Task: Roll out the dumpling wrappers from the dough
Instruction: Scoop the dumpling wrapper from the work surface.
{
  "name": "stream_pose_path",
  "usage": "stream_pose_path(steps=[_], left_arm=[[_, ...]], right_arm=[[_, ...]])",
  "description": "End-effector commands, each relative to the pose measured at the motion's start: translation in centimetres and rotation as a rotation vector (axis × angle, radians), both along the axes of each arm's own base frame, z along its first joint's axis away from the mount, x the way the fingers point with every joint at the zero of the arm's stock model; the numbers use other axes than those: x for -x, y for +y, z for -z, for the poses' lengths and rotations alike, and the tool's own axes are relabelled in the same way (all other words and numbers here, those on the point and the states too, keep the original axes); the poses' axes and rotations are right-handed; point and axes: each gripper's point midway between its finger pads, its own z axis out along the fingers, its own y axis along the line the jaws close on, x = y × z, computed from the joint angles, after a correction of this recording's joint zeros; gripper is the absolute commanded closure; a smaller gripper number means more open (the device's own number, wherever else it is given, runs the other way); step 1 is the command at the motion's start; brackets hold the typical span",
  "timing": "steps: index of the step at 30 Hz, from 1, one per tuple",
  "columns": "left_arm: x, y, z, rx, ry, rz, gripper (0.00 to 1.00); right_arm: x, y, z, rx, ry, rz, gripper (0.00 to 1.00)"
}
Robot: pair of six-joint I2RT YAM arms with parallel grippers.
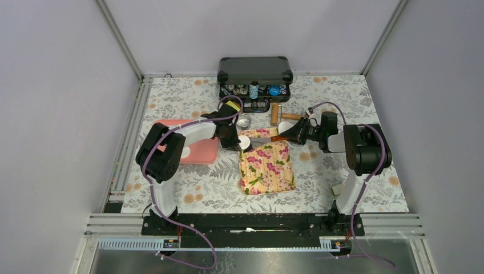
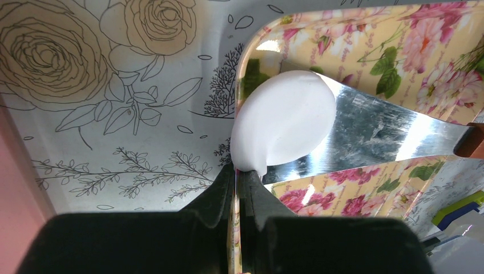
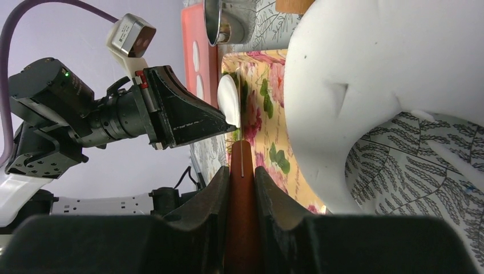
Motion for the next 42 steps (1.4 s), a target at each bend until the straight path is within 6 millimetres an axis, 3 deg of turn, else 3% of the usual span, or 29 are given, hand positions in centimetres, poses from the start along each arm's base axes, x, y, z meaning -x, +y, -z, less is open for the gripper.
stream_pose_path(steps=[1, 3, 7, 18, 22, 27, 31, 35, 42], left_arm=[[-1.1, -0.3, -1.2, 0.015, -0.039, 0.013, 1.00], [-1.1, -0.3, -1.2, 0.015, -0.042, 0.018, 1.00], [-1.2, -0.3, -1.5, 0.023, -0.047, 0.023, 0.86], [-1.4, -0.8, -2.8, 0.065, -0.076, 0.061, 0.62], [-1.5, -1.0, -3.6, 0.088, -0.092, 0.082, 0.63], [-1.4, -1.7, -4.9, 0.133, -0.121, 0.123, 0.90], [-1.5, -2.5, -6.4, 0.182, -0.152, 0.160, 0.94], [-1.2, -3.2, -7.4, 0.234, -0.169, 0.195, 0.91], [-1.2, -3.1, -7.2, 0.234, -0.176, 0.211, 0.68]], right_arm=[[-0.7, 0.1, -0.2, -0.003, -0.069, 0.023, 1.00], [-0.7, 0.0, -1.0, -0.033, -0.088, 0.023, 1.00], [-0.9, -0.6, -2.2, -0.066, -0.115, 0.030, 1.00], [-0.7, -0.6, -2.5, -0.140, -0.108, 0.030, 1.00], [-0.9, -0.9, -1.7, -0.081, -0.108, 0.042, 1.00], [-1.2, -1.1, -1.0, -0.047, -0.106, 0.049, 1.00], [-1.4, -1.2, -1.0, -0.036, -0.121, 0.050, 1.00], [-1.6, -1.1, -1.5, -0.053, -0.149, 0.044, 1.00], [-1.5, -0.9, -1.8, -0.087, -0.144, 0.050, 1.00]])
